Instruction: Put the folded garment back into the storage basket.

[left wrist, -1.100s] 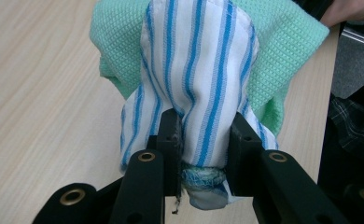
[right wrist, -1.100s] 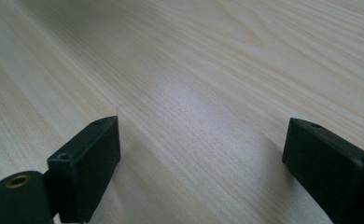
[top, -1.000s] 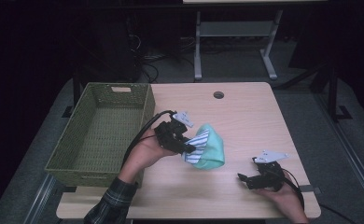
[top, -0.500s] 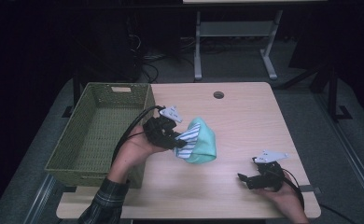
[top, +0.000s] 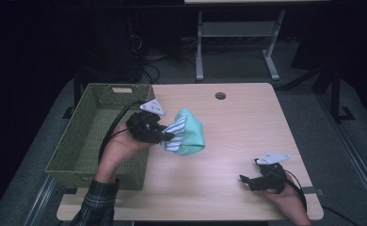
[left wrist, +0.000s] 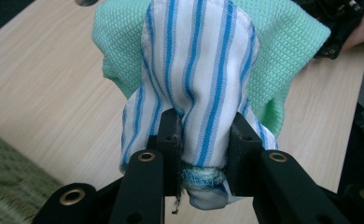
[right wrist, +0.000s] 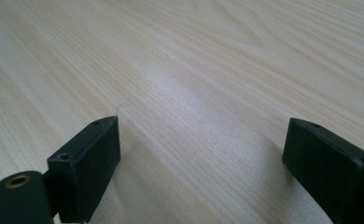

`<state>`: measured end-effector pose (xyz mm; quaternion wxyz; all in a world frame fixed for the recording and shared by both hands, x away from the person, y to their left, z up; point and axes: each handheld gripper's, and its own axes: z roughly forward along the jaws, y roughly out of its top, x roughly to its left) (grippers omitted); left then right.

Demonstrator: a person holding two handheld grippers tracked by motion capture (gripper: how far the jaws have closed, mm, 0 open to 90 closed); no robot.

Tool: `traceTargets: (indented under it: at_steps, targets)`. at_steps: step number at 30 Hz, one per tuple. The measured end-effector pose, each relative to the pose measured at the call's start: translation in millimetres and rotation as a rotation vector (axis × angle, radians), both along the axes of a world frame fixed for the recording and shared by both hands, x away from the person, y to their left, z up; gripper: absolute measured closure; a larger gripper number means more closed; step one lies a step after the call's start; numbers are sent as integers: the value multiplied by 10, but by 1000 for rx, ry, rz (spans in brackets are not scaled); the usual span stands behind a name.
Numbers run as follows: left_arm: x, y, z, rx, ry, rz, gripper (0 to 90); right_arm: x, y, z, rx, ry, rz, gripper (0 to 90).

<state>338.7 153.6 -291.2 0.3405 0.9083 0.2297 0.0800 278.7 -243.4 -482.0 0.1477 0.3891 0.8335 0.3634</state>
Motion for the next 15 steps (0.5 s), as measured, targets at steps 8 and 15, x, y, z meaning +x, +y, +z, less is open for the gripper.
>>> traceTargets:
  at_steps: [8, 15]
  targets:
    - [2, 186, 52, -12, -18, 42, 703, 0, 0, 0, 0, 0, 0, 106]
    - [-12, 375, 110, -22, -35, 89, 703, 0, 0, 0, 0, 0, 0, 106]
